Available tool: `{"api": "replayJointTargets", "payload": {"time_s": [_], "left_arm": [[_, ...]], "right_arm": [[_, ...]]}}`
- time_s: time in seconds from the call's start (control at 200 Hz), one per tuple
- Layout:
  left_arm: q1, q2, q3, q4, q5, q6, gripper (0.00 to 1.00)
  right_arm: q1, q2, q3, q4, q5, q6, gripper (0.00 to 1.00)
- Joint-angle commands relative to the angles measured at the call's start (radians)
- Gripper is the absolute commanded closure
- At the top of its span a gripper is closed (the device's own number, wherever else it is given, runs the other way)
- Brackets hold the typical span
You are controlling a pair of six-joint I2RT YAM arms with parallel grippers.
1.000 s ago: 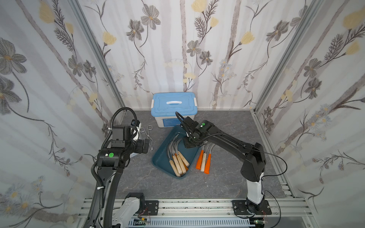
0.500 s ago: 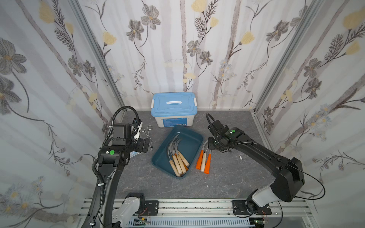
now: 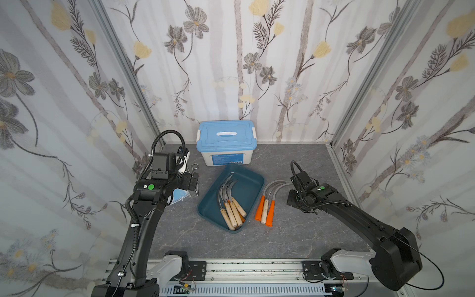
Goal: Put small sickles into storage boxes
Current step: Pick up the sickle at the center of the board.
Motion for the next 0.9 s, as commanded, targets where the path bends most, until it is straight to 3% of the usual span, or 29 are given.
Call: {"api": "replayJointTargets", "payload": {"time_s": [0.0,0.1,0.35,0.61,0.66,0.774,0.899], "left_arm": [[-0.005,0.010,0.018,0.028,0.025,-0.030,0.00],[-0.018,0.017,0.026,0.021,0.043,-0.058,0.00],[-0.038,0.044,0.042,0.007,0.084,-0.098,0.01],[-0.046,0.037,0.006,0.004,0.082,-0.051,0.24],[-0.046,0.035,0.000,0.006,0.076,-0.048,0.21],[-0.046,0.030,-0.005,0.002,0.069,-0.041,0.02],[-0.047,0.024,-0.007,0.000,0.056,-0.041,0.00]], "right_arm": [[-0.006,-0.024,-0.015,0.092,0.000,0.052,0.43],[-0.007,-0.045,-0.025,0.128,-0.014,0.087,0.36],[-0.005,-0.100,-0.114,0.250,-0.089,0.191,0.37],[-0.004,-0.034,-0.085,0.229,-0.117,0.129,0.41],[-0.005,-0.012,-0.076,0.213,-0.116,0.108,0.42],[-0.004,0.033,-0.040,0.164,-0.105,0.057,0.44],[-0.005,0.052,-0.008,0.138,-0.094,0.027,0.47]]}}
